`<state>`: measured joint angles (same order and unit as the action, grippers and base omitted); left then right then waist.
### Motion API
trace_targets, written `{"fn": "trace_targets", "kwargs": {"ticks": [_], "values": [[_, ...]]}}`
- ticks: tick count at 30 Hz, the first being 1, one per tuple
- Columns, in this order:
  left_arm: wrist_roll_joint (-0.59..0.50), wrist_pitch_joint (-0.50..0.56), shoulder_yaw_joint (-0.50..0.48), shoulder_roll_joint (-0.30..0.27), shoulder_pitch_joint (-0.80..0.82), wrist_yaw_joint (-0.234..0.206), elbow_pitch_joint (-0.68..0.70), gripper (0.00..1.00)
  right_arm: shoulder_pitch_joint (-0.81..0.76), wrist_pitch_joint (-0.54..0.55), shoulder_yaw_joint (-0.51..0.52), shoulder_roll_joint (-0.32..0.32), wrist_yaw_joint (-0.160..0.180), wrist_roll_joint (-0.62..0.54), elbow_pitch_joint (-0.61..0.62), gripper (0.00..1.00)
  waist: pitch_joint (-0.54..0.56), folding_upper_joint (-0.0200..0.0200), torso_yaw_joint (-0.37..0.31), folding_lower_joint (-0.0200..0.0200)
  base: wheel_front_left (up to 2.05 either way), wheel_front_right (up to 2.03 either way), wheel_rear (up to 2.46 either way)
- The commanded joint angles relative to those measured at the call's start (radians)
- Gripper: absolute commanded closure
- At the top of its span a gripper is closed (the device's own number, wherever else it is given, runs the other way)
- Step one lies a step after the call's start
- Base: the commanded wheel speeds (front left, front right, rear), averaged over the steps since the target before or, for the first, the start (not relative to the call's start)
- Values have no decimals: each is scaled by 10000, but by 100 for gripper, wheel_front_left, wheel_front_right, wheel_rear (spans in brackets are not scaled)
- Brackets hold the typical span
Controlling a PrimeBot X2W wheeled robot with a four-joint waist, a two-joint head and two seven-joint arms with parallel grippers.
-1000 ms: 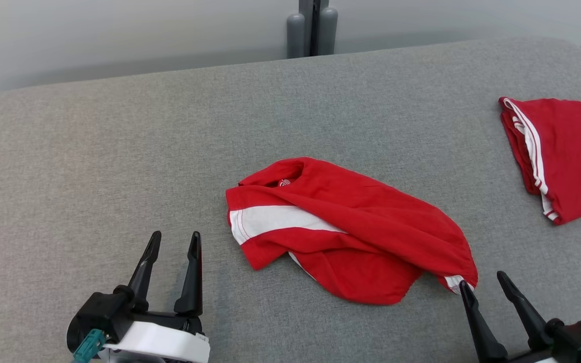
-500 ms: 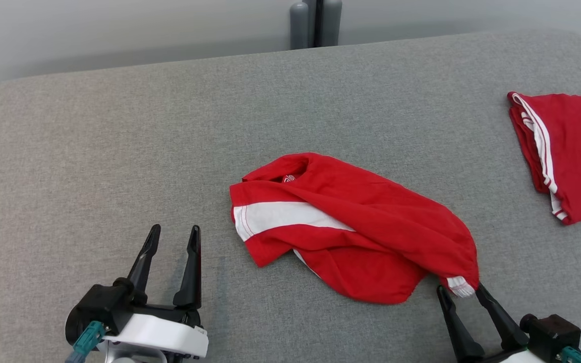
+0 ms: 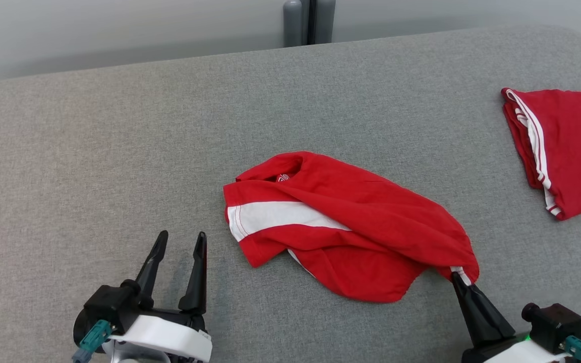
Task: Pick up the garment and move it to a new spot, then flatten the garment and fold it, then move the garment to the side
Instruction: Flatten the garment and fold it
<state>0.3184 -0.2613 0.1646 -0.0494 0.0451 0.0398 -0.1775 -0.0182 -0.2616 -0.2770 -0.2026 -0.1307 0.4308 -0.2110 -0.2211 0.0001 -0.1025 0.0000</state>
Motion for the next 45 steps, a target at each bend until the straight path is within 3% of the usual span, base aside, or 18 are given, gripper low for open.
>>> {"fn": "trace_targets", "kwargs": {"ticks": [1, 10, 19, 34, 37, 45], "values": [[144, 44, 73, -33, 223, 96, -158, 0, 158, -47, 33, -116, -1, 27, 91, 100, -4, -1, -23, 0, 0, 0, 0], [1140, 1471, 1083, -35, 1345, 652, -1430, 0, 643, -47, 71, -440, -1, -168, -23, 100, 19, -1, -40, 0, 0, 0, 0], [1744, 2343, 1621, -40, 1957, 781, -2162, 0, 878, -47, -27, -452, -1, -193, -306, 100, 79, -1, -39, 0, 0, 0, 0], [2510, 2231, 2155, -38, 2539, 809, -3136, 0, 936, -47, -117, -467, -1, -161, -444, 100, 159, -1, -152, 0, 0, 0, 0], [2595, 2318, 2220, -39, 2647, 634, -3357, 0, 951, -47, -129, -461, -1, -150, -457, 100, 159, -1, -181, 0, 0, 0, 0], [2800, 1702, 2394, -37, 2849, 724, -3052, 0, 913, -47, -79, -434, -1, -172, -438, 100, 125, -1, -205, 0, 0, 0, 0]]}}
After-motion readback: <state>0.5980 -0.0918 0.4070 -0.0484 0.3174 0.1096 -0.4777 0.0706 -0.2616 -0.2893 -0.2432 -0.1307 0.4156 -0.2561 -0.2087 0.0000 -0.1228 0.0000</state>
